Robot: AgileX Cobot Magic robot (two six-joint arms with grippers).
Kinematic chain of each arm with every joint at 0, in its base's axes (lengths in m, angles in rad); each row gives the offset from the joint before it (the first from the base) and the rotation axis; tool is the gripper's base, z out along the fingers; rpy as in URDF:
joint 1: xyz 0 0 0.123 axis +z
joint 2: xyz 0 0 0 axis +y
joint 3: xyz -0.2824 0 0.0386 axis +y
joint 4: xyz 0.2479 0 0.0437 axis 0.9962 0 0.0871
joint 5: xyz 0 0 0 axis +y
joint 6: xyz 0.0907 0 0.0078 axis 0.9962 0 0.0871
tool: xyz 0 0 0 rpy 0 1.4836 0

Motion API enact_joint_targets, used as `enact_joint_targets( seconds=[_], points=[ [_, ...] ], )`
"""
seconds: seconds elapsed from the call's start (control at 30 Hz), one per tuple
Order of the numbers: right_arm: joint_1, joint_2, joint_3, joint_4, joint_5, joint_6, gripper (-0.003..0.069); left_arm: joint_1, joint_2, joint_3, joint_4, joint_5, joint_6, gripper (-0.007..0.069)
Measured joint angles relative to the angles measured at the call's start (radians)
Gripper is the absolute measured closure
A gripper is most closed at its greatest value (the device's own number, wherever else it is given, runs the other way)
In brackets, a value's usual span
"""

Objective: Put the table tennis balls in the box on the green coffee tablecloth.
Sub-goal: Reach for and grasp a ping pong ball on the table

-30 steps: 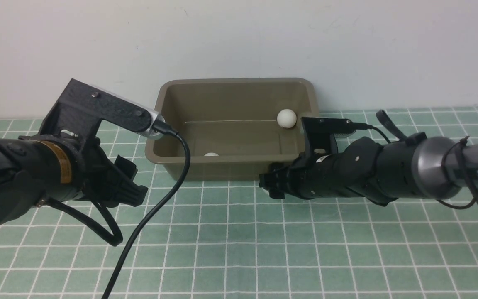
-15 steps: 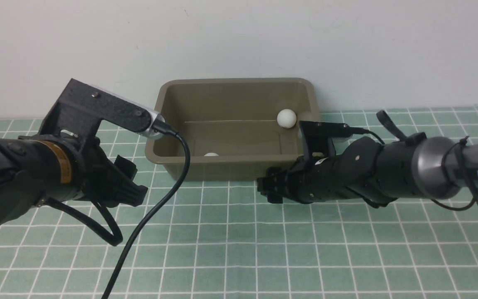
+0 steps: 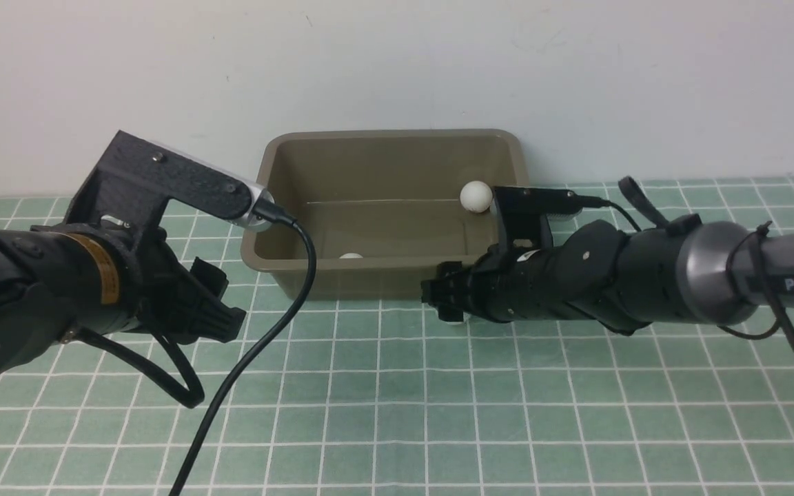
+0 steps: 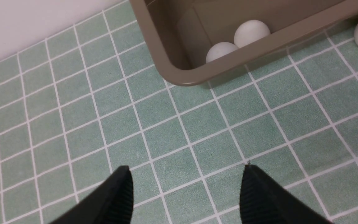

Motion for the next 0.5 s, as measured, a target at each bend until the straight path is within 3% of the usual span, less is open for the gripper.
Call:
enact_joint_targets(
  seconds=[0.5],
  points=[
    [0.0,0.064,-0.037,0.002,0.031,-0.001,0.0162,0.0,0.0,0.0,0.0,0.0,-0.001,0.0209]
  ],
)
